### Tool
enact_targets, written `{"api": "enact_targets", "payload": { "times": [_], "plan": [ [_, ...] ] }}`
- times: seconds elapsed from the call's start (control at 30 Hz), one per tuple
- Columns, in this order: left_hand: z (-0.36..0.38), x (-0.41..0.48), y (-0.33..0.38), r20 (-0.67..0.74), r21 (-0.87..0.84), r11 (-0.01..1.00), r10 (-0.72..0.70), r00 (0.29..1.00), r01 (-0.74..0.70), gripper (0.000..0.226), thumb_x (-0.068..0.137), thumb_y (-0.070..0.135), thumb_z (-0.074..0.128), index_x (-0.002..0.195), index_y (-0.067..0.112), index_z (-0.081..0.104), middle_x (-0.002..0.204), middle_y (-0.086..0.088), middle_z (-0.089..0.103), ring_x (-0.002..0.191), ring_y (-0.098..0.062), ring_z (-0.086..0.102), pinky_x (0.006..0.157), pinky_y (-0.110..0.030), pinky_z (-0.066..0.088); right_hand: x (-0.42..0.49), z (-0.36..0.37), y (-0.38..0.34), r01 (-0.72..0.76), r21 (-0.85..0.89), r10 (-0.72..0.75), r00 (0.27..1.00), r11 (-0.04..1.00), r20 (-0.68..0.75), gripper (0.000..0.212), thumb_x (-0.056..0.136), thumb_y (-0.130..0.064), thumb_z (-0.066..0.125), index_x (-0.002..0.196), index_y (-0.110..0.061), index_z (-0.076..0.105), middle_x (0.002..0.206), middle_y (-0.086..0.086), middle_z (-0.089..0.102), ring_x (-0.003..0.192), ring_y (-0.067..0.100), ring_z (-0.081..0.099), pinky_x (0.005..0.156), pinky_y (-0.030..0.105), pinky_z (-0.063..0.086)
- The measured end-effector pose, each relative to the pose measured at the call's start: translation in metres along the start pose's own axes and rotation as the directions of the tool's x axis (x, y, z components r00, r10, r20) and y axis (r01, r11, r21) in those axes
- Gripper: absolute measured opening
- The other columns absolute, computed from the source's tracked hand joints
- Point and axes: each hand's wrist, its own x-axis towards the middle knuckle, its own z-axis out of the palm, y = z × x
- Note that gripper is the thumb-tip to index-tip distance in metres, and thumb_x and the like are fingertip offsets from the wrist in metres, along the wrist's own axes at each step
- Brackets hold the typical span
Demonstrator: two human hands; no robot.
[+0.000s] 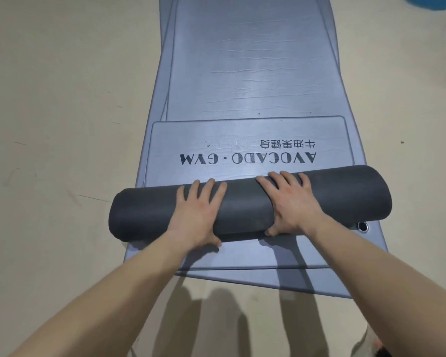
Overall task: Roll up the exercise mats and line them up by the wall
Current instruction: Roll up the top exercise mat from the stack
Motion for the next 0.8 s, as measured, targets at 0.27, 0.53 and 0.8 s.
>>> {"api": "enact_targets", "payload": {
  "times": [0.27,0.53,0.8],
  "plan": [
    [-0.025,0.051,-0.038,0.025,-0.146,0.984,0.104,0.994,-0.100,0.133,0.050,0.082,0.073,0.157,0.030,0.013,0.156,0.002,0.038,0.136,-0.028,0.044,0.115,-0.052,0.031,0.024,0.001,0.014,0.087,-0.069,-0.097,0.982,0.994,-0.160,0.124,0.046,-0.082,0.070,0.152,-0.031,0.031,0.146,0.003,0.048,0.132,0.030,0.048,0.113,0.052,0.032],
    [-0.030,0.018,-0.023,0.087,-0.202,0.979,0.050,0.995,-0.032,0.118,0.055,0.081,0.074,0.153,0.035,0.028,0.134,0.004,0.057,0.114,-0.026,0.060,0.096,-0.043,0.050,0.015,-0.043,0.002,0.117,0.074,-0.127,0.981,0.990,0.149,0.115,0.050,-0.076,0.081,0.147,-0.037,0.034,0.128,-0.004,0.057,0.114,0.024,0.059,0.097,0.038,0.045],
    [-0.060,0.024,-0.032,0.242,-0.343,0.939,0.069,0.968,0.019,0.117,0.053,0.073,0.087,0.153,0.039,0.035,0.137,0.005,0.060,0.121,-0.025,0.056,0.099,-0.040,0.048,-0.040,0.012,-0.018,-0.053,0.010,0.054,0.991,0.999,-0.122,0.146,0.031,-0.083,0.084,0.155,-0.026,0.031,0.152,0.006,0.044,0.142,0.033,0.038,0.117,0.058,0.021]
  ]
}}
